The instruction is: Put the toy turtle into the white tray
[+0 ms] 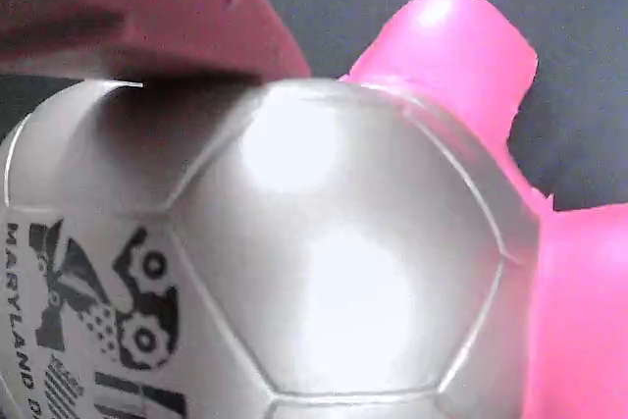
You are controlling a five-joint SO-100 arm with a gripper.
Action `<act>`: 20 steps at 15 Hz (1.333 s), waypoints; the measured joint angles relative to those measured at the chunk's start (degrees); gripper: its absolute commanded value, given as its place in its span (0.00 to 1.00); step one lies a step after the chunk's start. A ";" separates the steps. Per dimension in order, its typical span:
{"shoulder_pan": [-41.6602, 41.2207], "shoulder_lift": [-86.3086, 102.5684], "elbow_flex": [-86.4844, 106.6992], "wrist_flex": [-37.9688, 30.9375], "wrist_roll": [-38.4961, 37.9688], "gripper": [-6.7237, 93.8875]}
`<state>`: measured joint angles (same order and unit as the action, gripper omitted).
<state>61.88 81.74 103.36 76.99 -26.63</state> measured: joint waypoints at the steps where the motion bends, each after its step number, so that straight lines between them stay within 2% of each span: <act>1: -1.93 0.18 -2.29 3.25 1.32 0.05; 5: -11.16 6.42 -7.03 10.72 9.58 0.05; 10: -33.13 12.48 -13.01 19.34 22.68 0.05; 15: -58.80 13.18 -23.03 20.65 36.12 0.05; 20: -76.20 -1.49 -44.56 21.01 42.98 0.06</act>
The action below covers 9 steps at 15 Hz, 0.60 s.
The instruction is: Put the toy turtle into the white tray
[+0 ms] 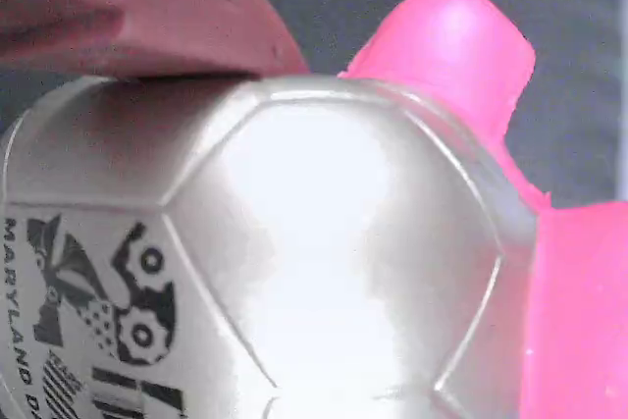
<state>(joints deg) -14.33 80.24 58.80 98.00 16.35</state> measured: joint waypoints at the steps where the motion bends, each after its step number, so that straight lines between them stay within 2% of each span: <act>1: -2.46 -3.87 -4.75 -0.26 0.70 0.06; 9: -14.06 -26.81 -31.29 -1.41 1.23 0.06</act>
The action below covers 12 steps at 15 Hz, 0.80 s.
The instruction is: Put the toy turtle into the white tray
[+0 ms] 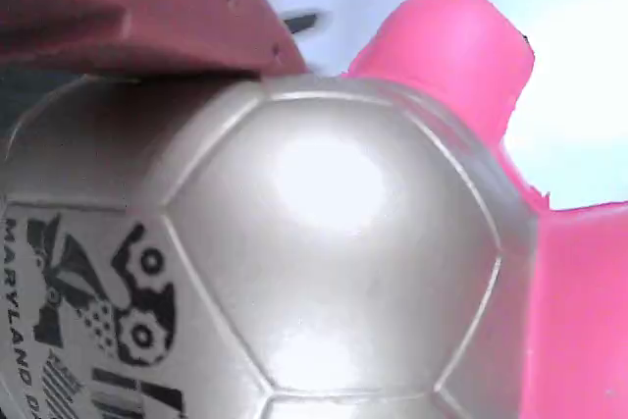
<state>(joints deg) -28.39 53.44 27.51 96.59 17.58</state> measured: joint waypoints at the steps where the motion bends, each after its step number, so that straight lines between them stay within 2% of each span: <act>1: -0.18 -2.02 -1.67 0.00 0.00 0.06; 12: -2.02 -14.06 -10.90 0.26 -1.32 0.06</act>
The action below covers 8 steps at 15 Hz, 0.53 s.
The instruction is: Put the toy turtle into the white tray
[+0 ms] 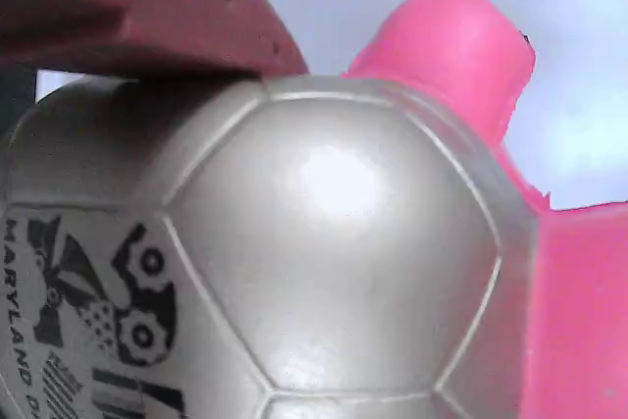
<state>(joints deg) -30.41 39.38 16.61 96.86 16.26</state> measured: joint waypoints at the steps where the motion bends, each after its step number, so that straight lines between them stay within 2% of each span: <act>1: 0.18 -0.09 0.00 0.00 0.35 0.06; 5: 0.18 -0.18 0.00 0.00 0.53 0.07; 8: -0.53 -0.18 0.00 0.00 0.53 0.12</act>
<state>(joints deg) -30.94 39.20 16.61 96.86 16.79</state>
